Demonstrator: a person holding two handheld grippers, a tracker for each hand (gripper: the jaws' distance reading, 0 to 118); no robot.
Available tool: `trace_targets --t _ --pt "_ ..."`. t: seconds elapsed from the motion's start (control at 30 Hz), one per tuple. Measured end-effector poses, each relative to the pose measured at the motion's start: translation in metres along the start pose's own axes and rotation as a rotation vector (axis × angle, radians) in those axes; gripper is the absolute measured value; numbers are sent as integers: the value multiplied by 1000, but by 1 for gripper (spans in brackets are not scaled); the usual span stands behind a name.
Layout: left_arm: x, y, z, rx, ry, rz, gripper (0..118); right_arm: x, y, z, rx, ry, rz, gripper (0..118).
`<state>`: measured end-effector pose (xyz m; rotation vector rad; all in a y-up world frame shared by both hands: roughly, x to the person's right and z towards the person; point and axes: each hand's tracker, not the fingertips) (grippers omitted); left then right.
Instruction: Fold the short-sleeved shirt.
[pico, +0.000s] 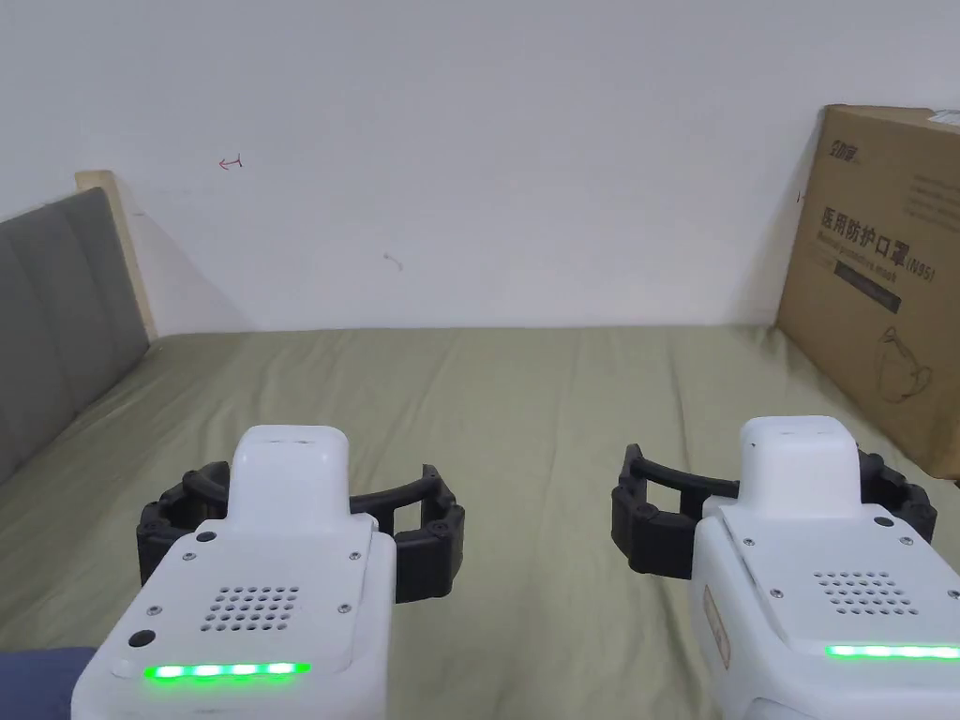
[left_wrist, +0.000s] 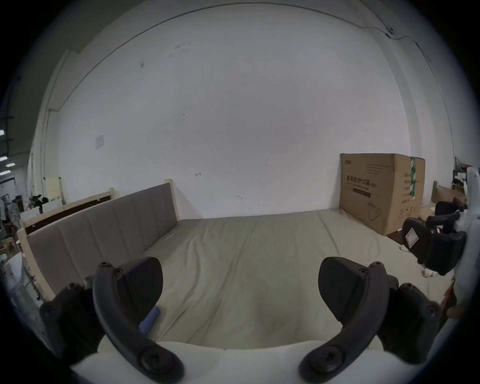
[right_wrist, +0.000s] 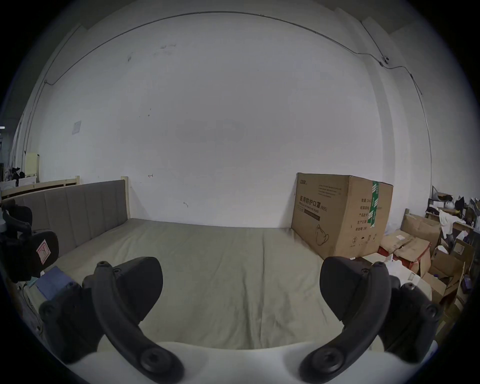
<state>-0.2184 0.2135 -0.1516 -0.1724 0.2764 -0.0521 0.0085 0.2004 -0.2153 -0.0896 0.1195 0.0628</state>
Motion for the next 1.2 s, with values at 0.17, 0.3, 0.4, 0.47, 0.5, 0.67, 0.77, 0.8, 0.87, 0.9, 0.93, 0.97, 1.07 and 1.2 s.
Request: trace_targets --t 0.17,0.3,0.4,0.47,0.5,0.67,0.77,0.8,0.87,0.9,0.93,0.97,1.07,1.2 --pt "0 2 1 8 -21 8 118 1 0 -1 -11 5 -7 118" --pt "-2 2 1 12 -65 46 118 0 -2 2 1 -4 3 118" --pt "0 3 2 8 -69 33 118 0 -2 3 2 -10 11 118" --pt "2 3 4 7 -66 20 118 0 -2 3 -4 -6 15 118" --pt "3 4 6 -2 -63 14 118 1 -2 3 -6 -7 15 118" --pt "7 6 10 -5 -83 10 118 1 -2 2 -11 -5 10 118" --pt "8 7 10 -9 -91 25 118 0 -3 3 -9 -2 15 118" --pt "8 7 8 -3 -91 32 118 0 -2 4 -8 -1 18 118" --pt "8 5 8 10 -112 16 118 -1 -2 4 -5 3 24 118" --pt "9 5 8 3 -118 10 118 -1 -2 4 -4 4 29 118" --pt "9 4 6 -2 -125 11 118 -2 -1 5 0 3 34 118" --pt "9 3 7 -2 -128 11 118 -2 -1 5 3 2 39 118" --pt "7 1 8 24 -113 30 118 -2 0 6 11 1 44 118" --pt "3 0 6 38 -61 70 118 -1 0 6 10 3 38 118"
